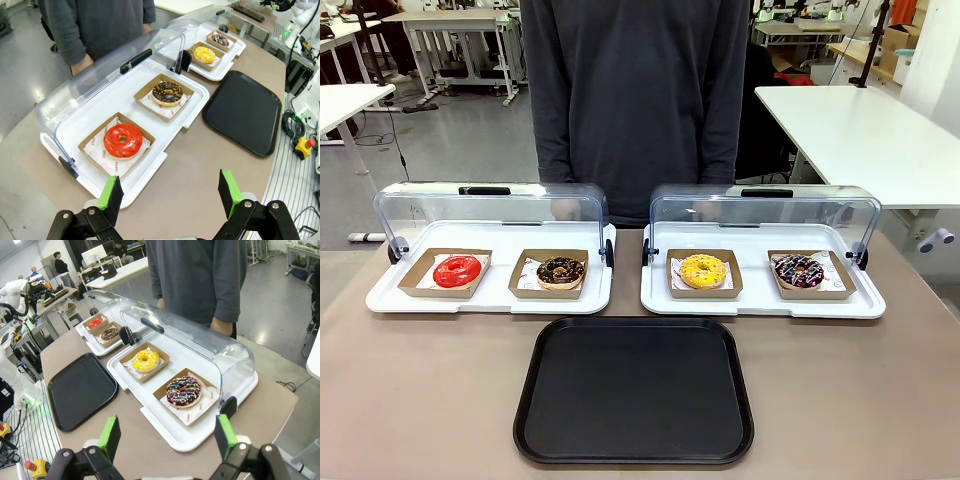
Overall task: Move the third donut from the left to the tray.
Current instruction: Pick up the Paper togo box containing the Donut indicated by the person and place it on the Handle tray.
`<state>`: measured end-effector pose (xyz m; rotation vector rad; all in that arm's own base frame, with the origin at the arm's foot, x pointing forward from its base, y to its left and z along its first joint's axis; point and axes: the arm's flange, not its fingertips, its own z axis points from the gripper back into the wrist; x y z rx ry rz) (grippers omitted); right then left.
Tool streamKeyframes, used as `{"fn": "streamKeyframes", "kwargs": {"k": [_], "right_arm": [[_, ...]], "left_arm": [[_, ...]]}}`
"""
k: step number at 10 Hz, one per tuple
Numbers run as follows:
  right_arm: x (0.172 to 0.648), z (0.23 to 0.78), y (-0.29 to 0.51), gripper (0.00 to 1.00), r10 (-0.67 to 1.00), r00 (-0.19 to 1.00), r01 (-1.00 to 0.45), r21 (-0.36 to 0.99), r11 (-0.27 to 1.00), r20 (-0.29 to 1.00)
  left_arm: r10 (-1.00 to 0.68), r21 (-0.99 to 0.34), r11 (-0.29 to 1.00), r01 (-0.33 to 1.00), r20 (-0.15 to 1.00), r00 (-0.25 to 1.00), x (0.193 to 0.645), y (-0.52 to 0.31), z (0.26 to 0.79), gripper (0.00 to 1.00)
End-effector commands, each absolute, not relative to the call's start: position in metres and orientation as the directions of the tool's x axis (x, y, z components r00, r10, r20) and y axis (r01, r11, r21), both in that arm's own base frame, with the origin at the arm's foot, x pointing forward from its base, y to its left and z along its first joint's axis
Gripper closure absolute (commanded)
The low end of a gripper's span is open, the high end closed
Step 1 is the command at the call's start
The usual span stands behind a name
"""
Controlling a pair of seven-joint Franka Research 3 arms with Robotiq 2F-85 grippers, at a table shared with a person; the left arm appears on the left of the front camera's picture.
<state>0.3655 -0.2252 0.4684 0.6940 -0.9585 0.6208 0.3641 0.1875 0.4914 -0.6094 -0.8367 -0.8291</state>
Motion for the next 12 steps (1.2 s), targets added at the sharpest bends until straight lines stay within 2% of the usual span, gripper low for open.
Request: {"fn": "streamKeyframes", "kwargs": {"k": [1,12], "right_arm": [[0.3693,0.4695,-0.2258,0.0,0.155,0.414,-0.744,0.236,0.625,0.897],[0.3693,0.4695,-0.2258,0.0,0.155,0.414,-0.744,0.236,0.625,0.897]], "left_arm": [[-0.383,-0.154,0.541,0.827,0.83,0.405,0.3634,0.1869,0.4934,0.0],[-0.383,-0.154,0.541,0.827,0.83,0.405,0.3634,0.1869,0.4934,0.0]]}}
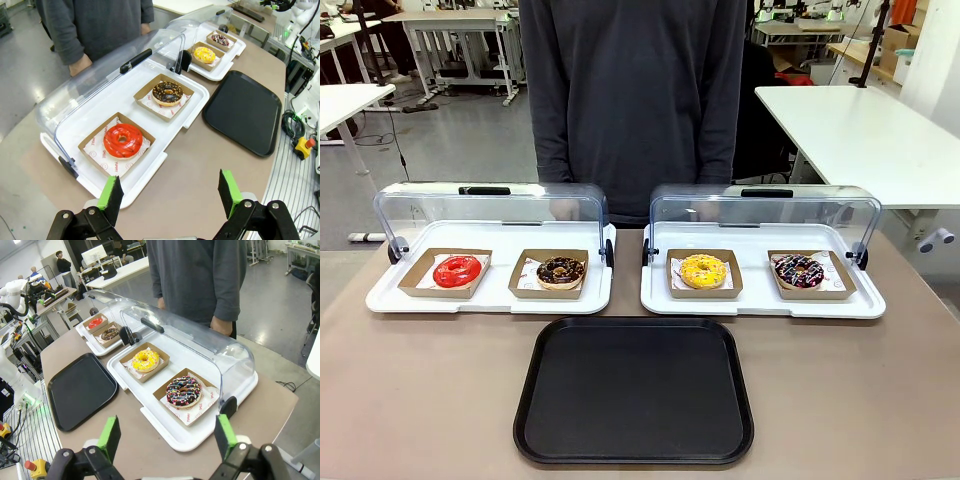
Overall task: Move the third donut from the left to the tray.
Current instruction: Pick up the Paper togo box containing the Donut indicated by the person and place it on the Handle tray.
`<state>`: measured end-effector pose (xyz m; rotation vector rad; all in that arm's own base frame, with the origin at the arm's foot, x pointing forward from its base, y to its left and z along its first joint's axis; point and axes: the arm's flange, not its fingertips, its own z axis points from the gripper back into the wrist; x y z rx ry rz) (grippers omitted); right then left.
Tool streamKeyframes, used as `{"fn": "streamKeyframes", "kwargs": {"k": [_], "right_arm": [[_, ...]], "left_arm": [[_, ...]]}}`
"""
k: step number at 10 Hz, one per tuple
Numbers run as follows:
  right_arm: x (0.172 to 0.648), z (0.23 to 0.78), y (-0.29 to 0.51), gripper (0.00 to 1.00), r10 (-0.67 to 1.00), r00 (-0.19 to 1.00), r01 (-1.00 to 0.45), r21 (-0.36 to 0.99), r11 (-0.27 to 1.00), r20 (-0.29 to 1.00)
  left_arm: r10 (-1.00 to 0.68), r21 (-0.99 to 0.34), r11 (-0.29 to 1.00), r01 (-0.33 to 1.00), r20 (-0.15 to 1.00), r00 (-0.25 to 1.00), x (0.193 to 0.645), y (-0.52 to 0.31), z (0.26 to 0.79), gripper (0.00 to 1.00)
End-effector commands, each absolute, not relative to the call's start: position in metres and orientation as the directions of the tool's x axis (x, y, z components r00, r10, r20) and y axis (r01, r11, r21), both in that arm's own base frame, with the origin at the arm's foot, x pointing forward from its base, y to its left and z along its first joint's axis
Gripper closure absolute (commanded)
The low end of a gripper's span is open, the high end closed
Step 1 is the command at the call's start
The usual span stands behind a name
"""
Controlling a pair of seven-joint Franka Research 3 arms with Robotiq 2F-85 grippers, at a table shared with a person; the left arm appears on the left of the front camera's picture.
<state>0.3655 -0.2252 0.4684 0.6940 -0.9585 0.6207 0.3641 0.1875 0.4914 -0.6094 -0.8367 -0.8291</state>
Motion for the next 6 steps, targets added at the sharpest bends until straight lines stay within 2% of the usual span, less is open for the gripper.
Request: {"fn": "streamKeyframes", "kwargs": {"k": [1,6], "right_arm": [[0.3693,0.4695,-0.2258,0.0,0.155,0.414,-0.744,0.236,0.625,0.897],[0.3693,0.4695,-0.2258,0.0,0.155,0.414,-0.744,0.236,0.625,0.897]], "left_arm": [[-0.383,-0.154,0.541,0.827,0.83,0.405,0.3634,0.1869,0.4934,0.0],[-0.383,-0.154,0.541,0.827,0.83,0.405,0.3634,0.1869,0.4934,0.0]]}}
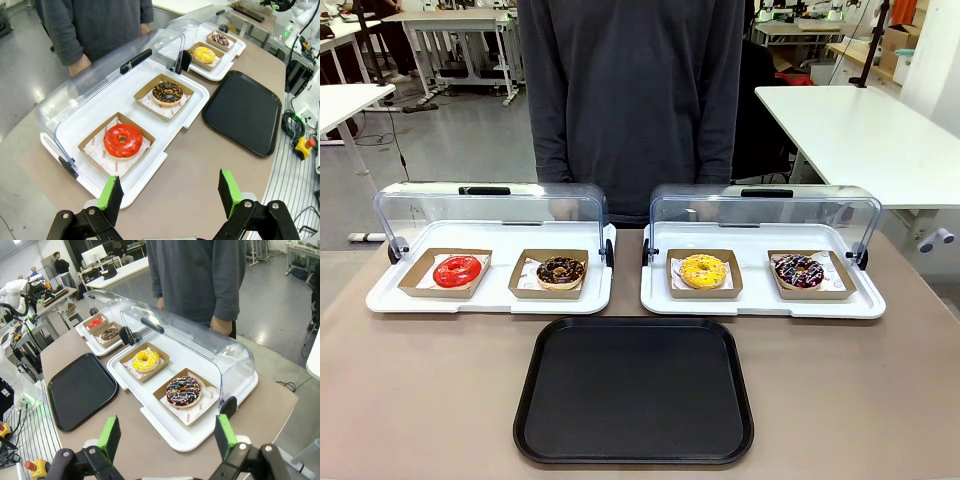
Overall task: Move the third donut from the left to the tray.
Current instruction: Pick up the Paper togo box containing the Donut indicated by the person and place it on the Handle tray.
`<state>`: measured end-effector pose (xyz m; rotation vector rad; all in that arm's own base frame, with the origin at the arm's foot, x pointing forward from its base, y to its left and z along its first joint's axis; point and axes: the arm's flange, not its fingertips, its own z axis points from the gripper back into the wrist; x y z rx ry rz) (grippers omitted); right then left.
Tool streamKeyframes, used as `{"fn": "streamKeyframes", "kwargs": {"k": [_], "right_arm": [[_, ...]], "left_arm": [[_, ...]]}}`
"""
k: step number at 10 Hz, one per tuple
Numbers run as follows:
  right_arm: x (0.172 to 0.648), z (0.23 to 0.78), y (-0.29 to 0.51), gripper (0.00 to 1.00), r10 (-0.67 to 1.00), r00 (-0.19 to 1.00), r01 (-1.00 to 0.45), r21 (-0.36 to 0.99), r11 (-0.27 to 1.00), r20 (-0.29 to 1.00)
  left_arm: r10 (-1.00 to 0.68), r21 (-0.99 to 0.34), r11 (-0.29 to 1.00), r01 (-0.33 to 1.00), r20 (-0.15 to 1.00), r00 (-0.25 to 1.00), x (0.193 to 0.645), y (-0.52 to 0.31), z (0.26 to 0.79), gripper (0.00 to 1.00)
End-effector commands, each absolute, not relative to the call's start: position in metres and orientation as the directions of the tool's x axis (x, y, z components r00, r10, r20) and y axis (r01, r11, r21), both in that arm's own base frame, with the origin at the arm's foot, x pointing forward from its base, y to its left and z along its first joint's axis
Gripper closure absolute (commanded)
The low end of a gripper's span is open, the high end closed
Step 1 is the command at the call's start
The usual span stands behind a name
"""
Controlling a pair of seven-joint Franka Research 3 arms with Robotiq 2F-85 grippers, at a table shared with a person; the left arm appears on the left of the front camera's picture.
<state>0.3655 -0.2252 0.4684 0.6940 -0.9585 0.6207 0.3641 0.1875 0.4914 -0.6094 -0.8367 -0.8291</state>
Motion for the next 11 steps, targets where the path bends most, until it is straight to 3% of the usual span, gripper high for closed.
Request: {"fn": "streamKeyframes", "kwargs": {"k": [1,11], "right_arm": [[0.3693,0.4695,-0.2258,0.0,0.155,0.414,-0.744,0.236,0.625,0.897],[0.3693,0.4695,-0.2258,0.0,0.155,0.414,-0.744,0.236,0.625,0.897]], "left_arm": [[-0.383,-0.154,0.541,0.827,0.83,0.405,0.3634,0.1869,0.4934,0.0],[-0.383,-0.154,0.541,0.827,0.83,0.405,0.3634,0.1869,0.4934,0.0]]}}
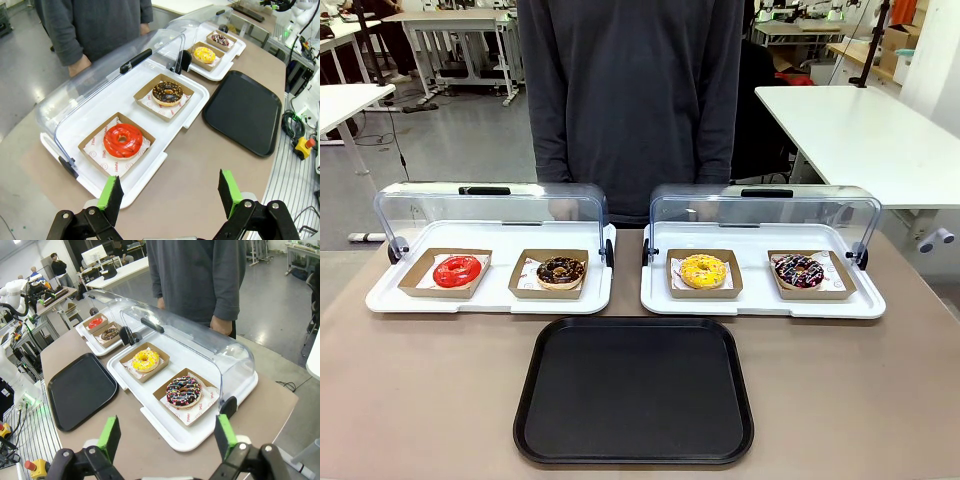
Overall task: Move the third donut from the left to the tray.
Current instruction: Pick up the Paper togo box containing the Donut indicated by the person and place it on the Handle tray.
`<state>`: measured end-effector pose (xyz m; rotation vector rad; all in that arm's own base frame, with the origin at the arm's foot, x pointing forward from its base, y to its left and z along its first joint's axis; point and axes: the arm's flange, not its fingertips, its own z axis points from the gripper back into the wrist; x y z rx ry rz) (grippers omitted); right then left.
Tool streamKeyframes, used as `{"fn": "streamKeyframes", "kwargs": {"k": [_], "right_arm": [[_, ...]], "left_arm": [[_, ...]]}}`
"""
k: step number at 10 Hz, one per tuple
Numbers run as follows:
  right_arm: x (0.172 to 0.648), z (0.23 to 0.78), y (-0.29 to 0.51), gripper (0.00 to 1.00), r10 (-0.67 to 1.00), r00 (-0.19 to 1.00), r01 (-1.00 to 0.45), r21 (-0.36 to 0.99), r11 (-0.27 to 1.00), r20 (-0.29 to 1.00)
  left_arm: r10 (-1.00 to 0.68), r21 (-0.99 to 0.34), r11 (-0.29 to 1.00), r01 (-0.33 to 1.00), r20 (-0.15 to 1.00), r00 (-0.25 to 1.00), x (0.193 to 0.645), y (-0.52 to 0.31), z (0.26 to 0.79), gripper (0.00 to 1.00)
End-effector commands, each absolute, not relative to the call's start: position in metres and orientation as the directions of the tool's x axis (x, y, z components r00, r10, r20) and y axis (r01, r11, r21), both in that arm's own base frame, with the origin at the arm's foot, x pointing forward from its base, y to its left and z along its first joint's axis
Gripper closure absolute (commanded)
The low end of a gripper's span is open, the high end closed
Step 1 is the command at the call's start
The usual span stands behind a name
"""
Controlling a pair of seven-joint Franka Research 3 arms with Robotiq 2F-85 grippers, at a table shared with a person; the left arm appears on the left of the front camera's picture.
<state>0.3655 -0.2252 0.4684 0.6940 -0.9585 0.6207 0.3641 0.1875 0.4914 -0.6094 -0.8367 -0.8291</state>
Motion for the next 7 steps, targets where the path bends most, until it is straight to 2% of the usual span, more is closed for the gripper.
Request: {"fn": "streamKeyframes", "kwargs": {"k": [1,7], "right_arm": [[0.3693,0.4695,-0.2258,0.0,0.155,0.414,-0.744,0.236,0.625,0.897],[0.3693,0.4695,-0.2258,0.0,0.155,0.414,-0.744,0.236,0.625,0.897]], "left_arm": [[-0.383,-0.154,0.541,0.827,0.83,0.405,0.3634,0.1869,0.4934,0.0],[-0.383,-0.154,0.541,0.827,0.83,0.405,0.3634,0.1869,0.4934,0.0]]}}
